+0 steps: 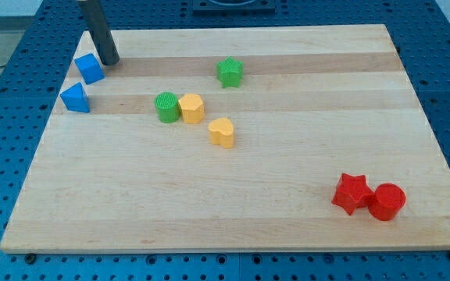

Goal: Push the yellow hexagon to the left of the yellow heart

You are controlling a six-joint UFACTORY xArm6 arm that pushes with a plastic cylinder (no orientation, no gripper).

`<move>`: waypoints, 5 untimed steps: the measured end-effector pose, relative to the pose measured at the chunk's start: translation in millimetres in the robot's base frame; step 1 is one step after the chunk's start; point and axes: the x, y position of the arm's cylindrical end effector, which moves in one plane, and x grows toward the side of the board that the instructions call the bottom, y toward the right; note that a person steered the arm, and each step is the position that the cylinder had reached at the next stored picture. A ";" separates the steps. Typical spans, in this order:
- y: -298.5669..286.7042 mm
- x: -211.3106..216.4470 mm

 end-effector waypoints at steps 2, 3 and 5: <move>-17.6 49.7; -14.1 76.3; -3.1 72.3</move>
